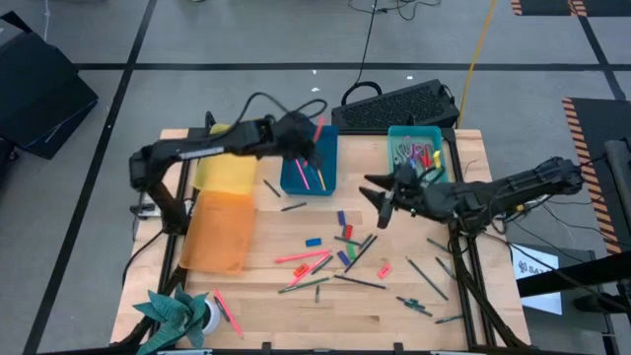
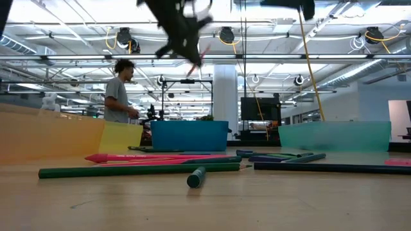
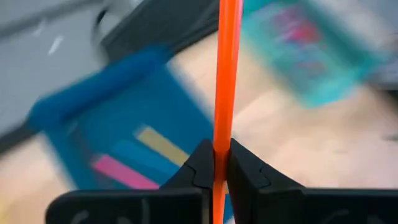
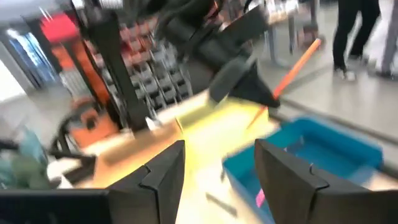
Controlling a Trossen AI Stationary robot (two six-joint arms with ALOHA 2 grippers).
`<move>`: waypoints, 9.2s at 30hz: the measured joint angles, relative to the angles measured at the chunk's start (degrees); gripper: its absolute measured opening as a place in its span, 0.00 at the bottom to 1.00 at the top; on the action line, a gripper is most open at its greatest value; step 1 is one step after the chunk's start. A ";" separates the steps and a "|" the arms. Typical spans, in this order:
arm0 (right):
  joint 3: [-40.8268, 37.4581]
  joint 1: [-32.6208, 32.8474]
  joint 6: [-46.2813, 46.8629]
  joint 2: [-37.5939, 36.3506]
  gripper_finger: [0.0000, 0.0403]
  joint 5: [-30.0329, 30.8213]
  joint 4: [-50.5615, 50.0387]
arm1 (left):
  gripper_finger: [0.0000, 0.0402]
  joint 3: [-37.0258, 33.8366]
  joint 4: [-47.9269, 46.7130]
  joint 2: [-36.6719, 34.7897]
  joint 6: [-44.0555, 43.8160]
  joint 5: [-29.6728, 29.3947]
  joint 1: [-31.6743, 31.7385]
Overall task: Sort crayons/erasers/pens/pencils in bins
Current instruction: Put the orange pencil into the blue bin, then put the right dark green pencil into the blue bin, then put the bottom dark blue pencil into the blue bin
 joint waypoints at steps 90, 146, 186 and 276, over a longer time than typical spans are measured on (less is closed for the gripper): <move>-1.34 14.61 53.91 10.39 0.05 -20.48 -45.22 | 0.66 -7.47 2.09 -26.73 14.66 -15.87 -21.62; -0.05 1.02 0.05 4.49 0.38 -0.37 11.93 | 0.05 -9.91 20.89 -4.28 16.76 17.29 -14.58; 2.56 21.37 13.46 37.88 0.50 -23.90 -13.48 | 0.47 -9.02 6.51 13.84 -7.35 9.09 6.57; 7.43 3.47 7.01 11.65 0.03 -10.52 -13.62 | 0.65 -40.12 51.83 -26.48 10.20 3.87 -22.58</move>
